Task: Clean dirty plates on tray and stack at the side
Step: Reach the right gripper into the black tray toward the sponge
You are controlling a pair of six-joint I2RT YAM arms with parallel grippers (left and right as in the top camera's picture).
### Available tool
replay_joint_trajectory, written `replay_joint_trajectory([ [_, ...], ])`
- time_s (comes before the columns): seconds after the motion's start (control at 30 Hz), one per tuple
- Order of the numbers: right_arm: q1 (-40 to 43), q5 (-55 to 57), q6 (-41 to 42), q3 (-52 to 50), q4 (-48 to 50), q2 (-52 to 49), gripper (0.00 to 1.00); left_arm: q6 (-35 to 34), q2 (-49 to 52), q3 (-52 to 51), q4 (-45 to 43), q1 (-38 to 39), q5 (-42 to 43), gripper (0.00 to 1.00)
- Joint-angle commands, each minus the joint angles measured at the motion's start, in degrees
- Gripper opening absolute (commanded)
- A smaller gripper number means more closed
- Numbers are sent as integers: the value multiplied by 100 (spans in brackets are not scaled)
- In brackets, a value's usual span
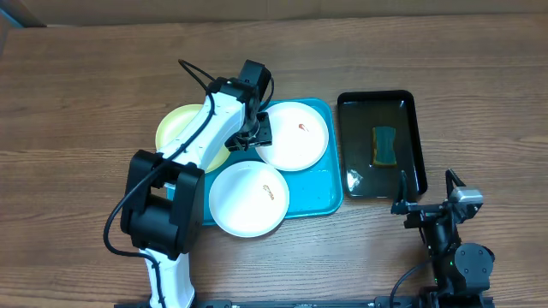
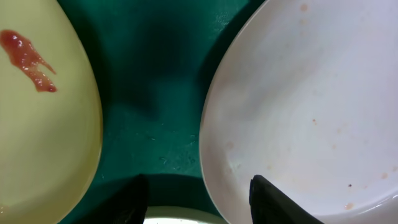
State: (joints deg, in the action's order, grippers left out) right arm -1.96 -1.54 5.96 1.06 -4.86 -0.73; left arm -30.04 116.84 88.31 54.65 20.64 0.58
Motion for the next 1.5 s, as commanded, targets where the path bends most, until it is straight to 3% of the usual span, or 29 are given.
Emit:
replay_joint_trajectory([
  [0.0,11,133,39,-59,4,55,100,48,72,-66,-66,42,-55,54],
  [0.2,11,352,417,538,-629,-63,100,44,72,-66,-76,39,-52,51],
  [0.37,11,439,485,1915,-1130,-1064,100,44,72,-66,-52,42,120,49],
  [0.53,11,-111,369,3971,-2415,-3117,100,22,72,-96,-74,42,140,47],
  [0.67,13,-201,-179,5978,-4079,-5283,100,15,72,-96,-83,57,232,34],
  [0.9,11,-1073,-151,8502,-6299,-7921,100,-138,72,-96,-118,79,245,36],
  [1.0,11,-946,-142,8673,-6242,-8478,98,-197,74,-96,-160,92,243,36],
  [1.07,11,-820,-125,8649,-6144,-8765,84,-197,76,-96,-160,92,243,36],
  [1.1,11,-785,-129,8636,-6146,-8922,81,-197,81,-98,-155,94,243,36],
  [1.47,-66,-610,-129,8448,-6035,-10163,80,-282,81,-210,-461,125,199,38],
])
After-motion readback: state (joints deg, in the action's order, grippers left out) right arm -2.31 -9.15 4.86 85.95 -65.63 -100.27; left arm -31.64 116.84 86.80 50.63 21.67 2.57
